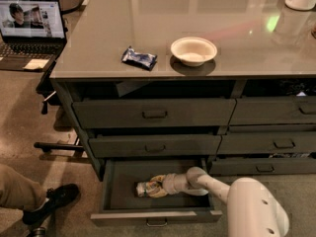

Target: Pick 7up can from bottom drawer and place on counter

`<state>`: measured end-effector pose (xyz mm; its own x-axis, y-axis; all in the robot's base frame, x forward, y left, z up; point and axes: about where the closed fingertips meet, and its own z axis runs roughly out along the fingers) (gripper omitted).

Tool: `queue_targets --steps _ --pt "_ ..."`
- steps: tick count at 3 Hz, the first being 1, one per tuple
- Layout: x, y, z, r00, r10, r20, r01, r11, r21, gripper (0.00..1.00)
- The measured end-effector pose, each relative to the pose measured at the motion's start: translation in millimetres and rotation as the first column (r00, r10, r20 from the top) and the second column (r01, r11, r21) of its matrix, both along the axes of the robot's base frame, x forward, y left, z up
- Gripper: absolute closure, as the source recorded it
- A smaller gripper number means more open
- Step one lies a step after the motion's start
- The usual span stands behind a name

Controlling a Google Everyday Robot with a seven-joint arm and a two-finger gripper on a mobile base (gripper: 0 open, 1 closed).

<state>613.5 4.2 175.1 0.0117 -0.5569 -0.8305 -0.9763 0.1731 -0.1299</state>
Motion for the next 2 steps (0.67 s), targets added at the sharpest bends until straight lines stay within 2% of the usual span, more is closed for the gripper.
queue_targets --steps 1,2 --pt "-9 -24 41 0.9990 0.040 0.021 -0.039 0.998 -0.048 1.00" --pt "-23 -48 96 0.9957 0.088 0.029 -0.084 0.990 -0.117 1.00"
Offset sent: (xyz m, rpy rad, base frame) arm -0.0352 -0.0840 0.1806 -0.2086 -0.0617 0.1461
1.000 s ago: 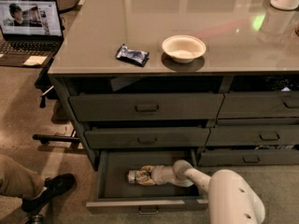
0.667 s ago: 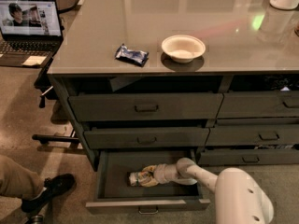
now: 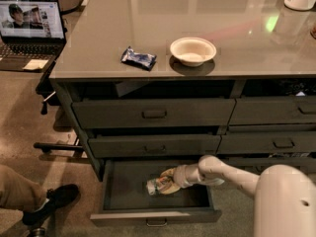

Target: Pick 7up can from bottom drawer and place on counter

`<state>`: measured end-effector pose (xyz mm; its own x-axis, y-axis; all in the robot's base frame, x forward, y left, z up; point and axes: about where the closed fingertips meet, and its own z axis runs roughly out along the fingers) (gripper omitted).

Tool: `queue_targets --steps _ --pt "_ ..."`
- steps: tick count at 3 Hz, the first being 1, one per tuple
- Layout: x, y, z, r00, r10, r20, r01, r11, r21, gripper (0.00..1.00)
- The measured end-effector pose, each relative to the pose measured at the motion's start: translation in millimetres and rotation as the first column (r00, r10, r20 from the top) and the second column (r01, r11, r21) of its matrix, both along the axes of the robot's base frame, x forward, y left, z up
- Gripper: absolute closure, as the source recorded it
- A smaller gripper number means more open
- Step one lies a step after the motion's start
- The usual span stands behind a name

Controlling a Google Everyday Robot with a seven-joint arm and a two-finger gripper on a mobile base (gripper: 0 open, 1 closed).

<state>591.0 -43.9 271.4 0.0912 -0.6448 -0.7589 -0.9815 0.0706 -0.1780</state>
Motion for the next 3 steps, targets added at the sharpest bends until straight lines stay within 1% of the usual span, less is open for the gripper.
queue_targets --steps 1,2,3 --pt "-13 -26 61 0.9994 0.033 0.007 -0.032 0.996 -0.085 1.00" --pt "-18 -53 127 0.9989 0.030 0.037 -0.024 0.988 -0.154 1.00" --pt "-12 -85 198 0.9982 0.010 0.059 0.004 0.972 -0.236 1.00"
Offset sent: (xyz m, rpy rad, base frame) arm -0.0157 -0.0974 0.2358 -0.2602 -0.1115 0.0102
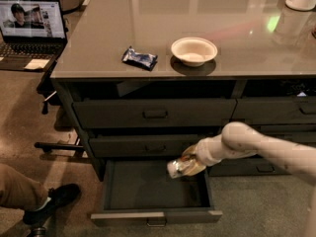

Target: Pick 7up can from bottom drawer and place on counter

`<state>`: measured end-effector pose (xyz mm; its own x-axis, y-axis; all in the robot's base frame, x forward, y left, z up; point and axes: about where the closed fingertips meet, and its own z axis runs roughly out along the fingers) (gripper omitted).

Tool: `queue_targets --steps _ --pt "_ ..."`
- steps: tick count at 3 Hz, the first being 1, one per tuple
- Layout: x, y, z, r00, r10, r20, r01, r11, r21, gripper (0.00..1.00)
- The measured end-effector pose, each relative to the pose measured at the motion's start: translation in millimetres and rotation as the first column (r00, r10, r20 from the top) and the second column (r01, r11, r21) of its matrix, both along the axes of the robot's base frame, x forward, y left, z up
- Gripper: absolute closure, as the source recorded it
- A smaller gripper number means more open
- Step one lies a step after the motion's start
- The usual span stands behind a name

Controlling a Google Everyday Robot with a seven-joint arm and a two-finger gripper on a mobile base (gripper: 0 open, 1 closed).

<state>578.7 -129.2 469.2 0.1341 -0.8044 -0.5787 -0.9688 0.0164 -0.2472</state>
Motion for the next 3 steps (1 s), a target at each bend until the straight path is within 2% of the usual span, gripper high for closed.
queue_targets --steps 1,2,3 --pt "14 -34 67 0.9987 -0.050 -0.009 0.048 0.993 -0.104 1.00" --pt "14 -34 67 0.9987 -0.049 -0.010 0.048 0.993 -0.104 1.00" --pt "9 -44 73 0.9989 -0.041 -0.020 0.040 0.998 -0.049 1.00"
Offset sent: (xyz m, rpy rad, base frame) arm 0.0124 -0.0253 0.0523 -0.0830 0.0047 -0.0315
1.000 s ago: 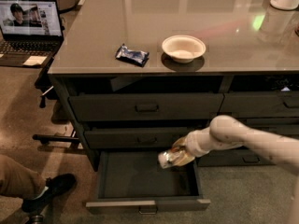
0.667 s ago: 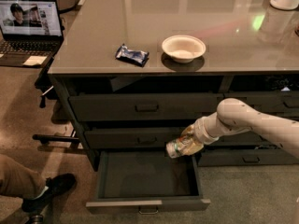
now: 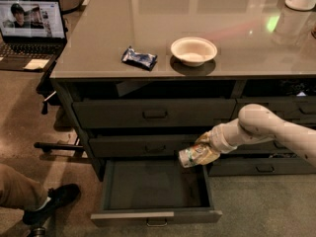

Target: Pick 7up can from bottom drawer and place on counter

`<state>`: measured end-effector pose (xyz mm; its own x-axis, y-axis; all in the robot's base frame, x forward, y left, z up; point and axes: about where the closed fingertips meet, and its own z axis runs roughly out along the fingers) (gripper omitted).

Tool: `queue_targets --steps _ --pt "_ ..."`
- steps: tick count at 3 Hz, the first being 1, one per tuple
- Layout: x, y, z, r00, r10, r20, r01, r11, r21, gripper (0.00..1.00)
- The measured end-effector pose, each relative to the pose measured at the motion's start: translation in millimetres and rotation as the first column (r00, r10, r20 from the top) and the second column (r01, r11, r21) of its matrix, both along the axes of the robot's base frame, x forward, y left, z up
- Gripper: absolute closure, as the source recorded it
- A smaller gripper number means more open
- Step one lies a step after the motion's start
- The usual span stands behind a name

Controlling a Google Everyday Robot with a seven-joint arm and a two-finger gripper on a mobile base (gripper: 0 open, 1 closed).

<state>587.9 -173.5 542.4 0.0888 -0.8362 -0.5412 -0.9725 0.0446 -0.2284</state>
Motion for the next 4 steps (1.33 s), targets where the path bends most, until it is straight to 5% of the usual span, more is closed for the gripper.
queue_targets --steps 2,3,4 --pt "-30 -80 114 0.9889 0.064 0.134 -0.086 0.983 0.162 1.00" --pt "-58 -113 179 0.9683 0.108 0.225 -0.154 0.969 0.194 1.00" --pt "-84 -127 231 0.9447 0.081 0.318 -0.164 0.956 0.244 1.00"
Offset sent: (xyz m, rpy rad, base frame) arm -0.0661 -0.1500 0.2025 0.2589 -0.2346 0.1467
